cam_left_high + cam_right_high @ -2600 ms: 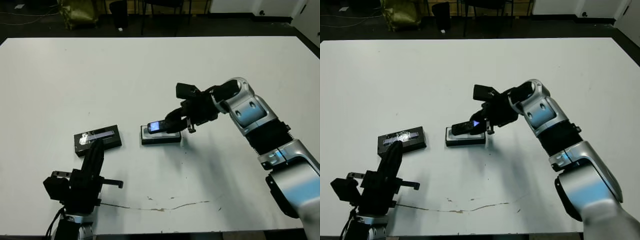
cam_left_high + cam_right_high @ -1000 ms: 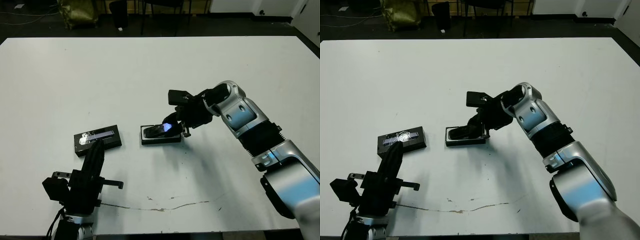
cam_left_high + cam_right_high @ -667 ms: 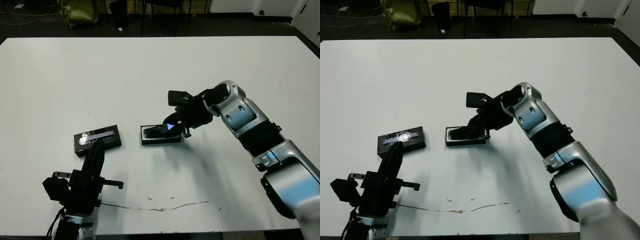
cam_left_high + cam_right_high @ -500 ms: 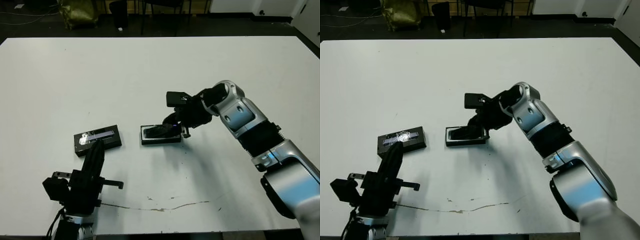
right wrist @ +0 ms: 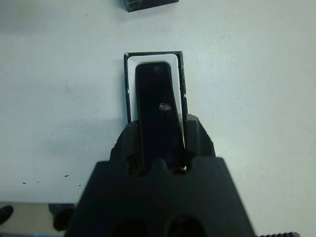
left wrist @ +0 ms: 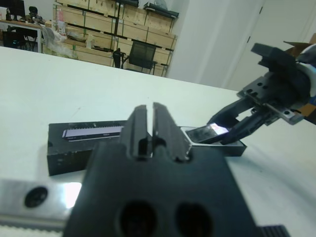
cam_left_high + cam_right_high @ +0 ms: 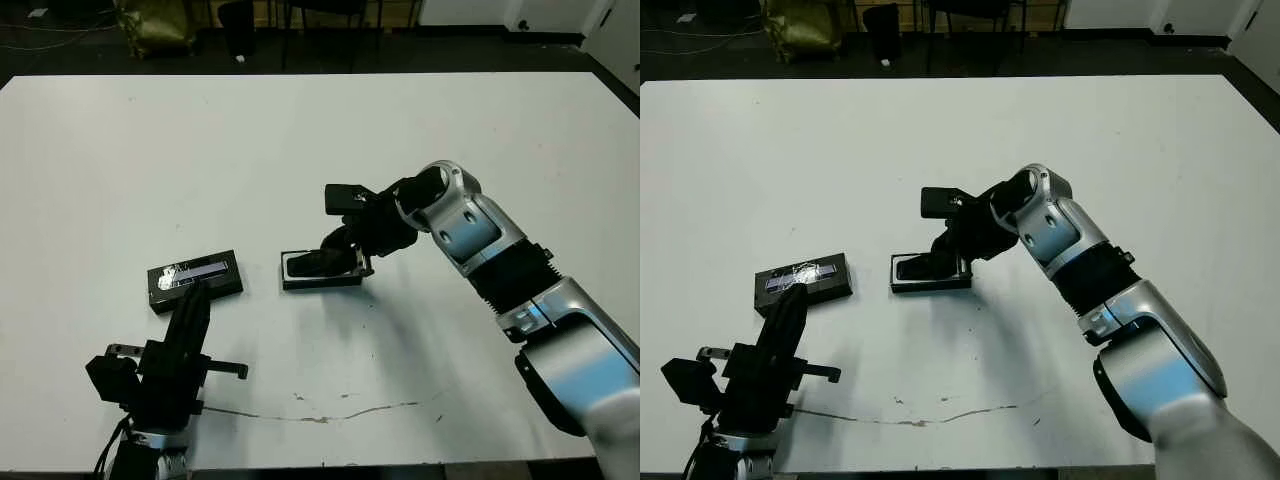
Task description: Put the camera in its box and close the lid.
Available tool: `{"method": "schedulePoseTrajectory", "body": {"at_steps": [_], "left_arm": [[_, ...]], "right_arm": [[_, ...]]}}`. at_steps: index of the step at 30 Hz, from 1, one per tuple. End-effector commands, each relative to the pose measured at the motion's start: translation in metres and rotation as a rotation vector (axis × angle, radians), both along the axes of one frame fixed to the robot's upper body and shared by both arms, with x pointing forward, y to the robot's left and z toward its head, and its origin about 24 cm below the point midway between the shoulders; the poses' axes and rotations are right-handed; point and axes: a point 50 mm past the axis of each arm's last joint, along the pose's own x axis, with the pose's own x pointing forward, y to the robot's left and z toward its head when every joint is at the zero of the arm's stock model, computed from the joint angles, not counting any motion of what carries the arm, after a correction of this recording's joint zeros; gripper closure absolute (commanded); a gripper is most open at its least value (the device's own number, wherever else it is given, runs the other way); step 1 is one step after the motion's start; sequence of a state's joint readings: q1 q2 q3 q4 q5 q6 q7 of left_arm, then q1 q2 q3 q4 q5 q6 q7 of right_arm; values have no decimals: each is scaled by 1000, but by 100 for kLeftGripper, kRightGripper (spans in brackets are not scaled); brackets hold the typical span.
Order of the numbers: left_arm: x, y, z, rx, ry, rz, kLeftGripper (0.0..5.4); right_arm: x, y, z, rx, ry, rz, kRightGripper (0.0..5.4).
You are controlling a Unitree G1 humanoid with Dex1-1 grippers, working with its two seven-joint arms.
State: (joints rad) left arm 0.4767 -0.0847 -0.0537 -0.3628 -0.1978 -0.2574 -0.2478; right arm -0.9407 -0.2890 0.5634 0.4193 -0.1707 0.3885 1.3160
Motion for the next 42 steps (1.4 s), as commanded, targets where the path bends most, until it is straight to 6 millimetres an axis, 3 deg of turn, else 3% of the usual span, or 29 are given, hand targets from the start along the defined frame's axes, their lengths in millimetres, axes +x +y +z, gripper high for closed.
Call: {"method": "schedulePoseTrajectory", "body": {"at_steps": [1, 13, 24, 34, 42], "left_arm": [[-12, 6, -14, 26, 84, 3, 540], [-12, 7, -15, 37, 80, -2, 540], [-12, 7, -14, 43, 78, 0, 540], [-11, 7, -15, 35, 78, -7, 540], [-11, 7, -15, 36, 71, -9, 540]], "right_arm": [[-6, 4, -10, -11, 17, 27, 479], [-7, 8, -8, 6, 68, 72, 479], [-5, 8, -2, -10, 8, 233, 239], [-3, 6, -2, -20, -40, 233, 16], [-1, 4, 1, 25, -87, 218, 1]]}}
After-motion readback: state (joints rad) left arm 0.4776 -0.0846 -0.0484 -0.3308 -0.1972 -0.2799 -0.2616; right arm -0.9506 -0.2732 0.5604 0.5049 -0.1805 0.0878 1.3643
